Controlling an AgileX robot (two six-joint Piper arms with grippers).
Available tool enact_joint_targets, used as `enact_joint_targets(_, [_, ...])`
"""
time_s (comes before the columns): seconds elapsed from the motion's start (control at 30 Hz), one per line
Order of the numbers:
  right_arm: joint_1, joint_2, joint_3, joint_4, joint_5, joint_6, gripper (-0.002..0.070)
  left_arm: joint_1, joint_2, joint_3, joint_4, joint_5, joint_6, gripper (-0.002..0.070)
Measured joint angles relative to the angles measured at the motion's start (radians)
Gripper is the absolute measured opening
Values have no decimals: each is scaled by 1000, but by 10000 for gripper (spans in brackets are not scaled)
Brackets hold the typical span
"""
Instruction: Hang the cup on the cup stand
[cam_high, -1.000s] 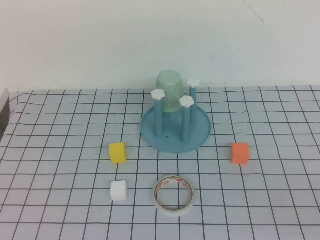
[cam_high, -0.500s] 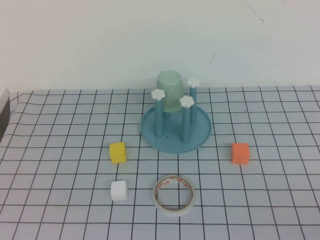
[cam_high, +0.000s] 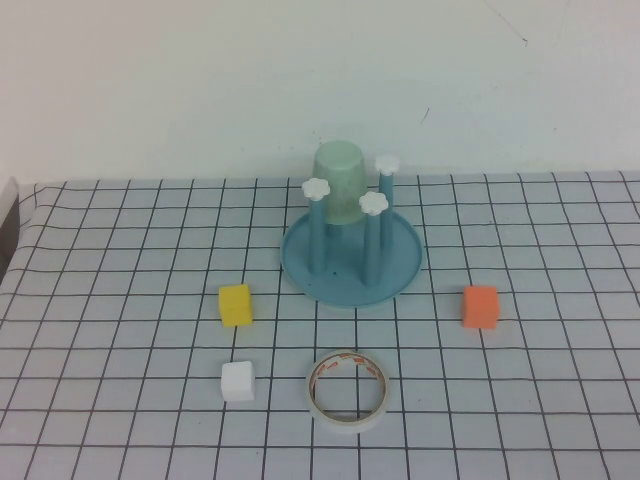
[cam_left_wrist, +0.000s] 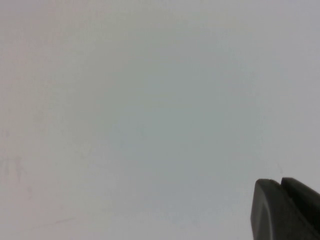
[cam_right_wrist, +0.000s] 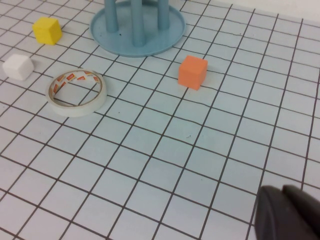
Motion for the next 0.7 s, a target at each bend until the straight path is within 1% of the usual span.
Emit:
enact_joint_targets(0.2, [0, 0, 0, 0, 0, 0, 1, 0, -2, 13, -4, 0, 0, -1])
enact_joint_targets(0.27, [0, 0, 0, 0, 0, 0, 1, 2, -18, 39, -38, -3, 0, -1])
enact_joint_targets(0.33, [0, 0, 0, 0, -2, 0, 1, 25, -51, 78, -101, -6, 0, -1])
enact_joint_targets(0.4, [0, 0, 0, 1, -2, 0, 1, 66, -120, 129, -196, -4, 7, -1])
enact_joint_targets(0.53, [0, 0, 0, 2, -2, 0, 1, 179, -302, 260, -366, 30, 76, -1])
enact_joint_targets(0.6, [0, 0, 0, 2, -2, 0, 1, 242, -387, 321, -455, 32, 149, -1])
enact_joint_targets(0.67, [0, 0, 0, 2, -3, 0, 1, 297, -454, 396, -555, 34, 244, -1])
enact_joint_targets(0.7, [0, 0, 0, 2, -3, 0, 1, 336, -484, 469, -627, 34, 314, -1])
